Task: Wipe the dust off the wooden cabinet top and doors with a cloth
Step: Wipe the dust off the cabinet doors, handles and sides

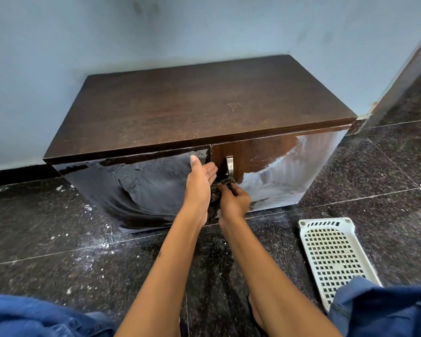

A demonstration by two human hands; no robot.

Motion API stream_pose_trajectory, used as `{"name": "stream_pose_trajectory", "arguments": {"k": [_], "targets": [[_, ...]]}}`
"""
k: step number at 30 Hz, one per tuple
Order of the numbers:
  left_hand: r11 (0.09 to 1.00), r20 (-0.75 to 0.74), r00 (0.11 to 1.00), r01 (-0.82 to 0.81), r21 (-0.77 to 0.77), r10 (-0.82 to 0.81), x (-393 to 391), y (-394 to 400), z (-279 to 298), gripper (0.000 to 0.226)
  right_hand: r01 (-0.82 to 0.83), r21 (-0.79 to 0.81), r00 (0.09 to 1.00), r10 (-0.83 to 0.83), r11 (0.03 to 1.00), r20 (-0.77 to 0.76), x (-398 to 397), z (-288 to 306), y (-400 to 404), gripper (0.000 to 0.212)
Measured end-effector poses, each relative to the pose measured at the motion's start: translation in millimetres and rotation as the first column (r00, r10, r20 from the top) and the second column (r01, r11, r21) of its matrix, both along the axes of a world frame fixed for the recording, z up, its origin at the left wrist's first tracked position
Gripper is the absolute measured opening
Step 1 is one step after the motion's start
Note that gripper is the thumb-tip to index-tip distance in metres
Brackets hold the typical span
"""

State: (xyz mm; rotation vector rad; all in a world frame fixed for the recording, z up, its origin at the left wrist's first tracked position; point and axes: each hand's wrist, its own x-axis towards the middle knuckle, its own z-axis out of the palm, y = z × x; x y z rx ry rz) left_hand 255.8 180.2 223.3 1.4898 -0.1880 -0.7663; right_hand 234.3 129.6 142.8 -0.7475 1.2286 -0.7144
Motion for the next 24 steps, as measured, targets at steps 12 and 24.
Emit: {"name": "stream_pose_trajectory", "arguments": {"k": [12, 24], "targets": [[0.999, 0.033, 0.999, -0.038, -0.022, 0.039, 10.4, 12.8, 2.4, 0.069, 0.035, 0.303, 0.982, -0.089, 0.952, 0.165, -3.2, 17.4, 0.6, 0.008], [0.999, 0.042, 0.999, -0.02, -0.037, 0.022, 11.7, 11.1, 4.3, 0.07, 0.023, 0.24, 0.984, -0.064, 0.971, 0.163, 0.4, 25.5, 3.9, 0.01]]}}
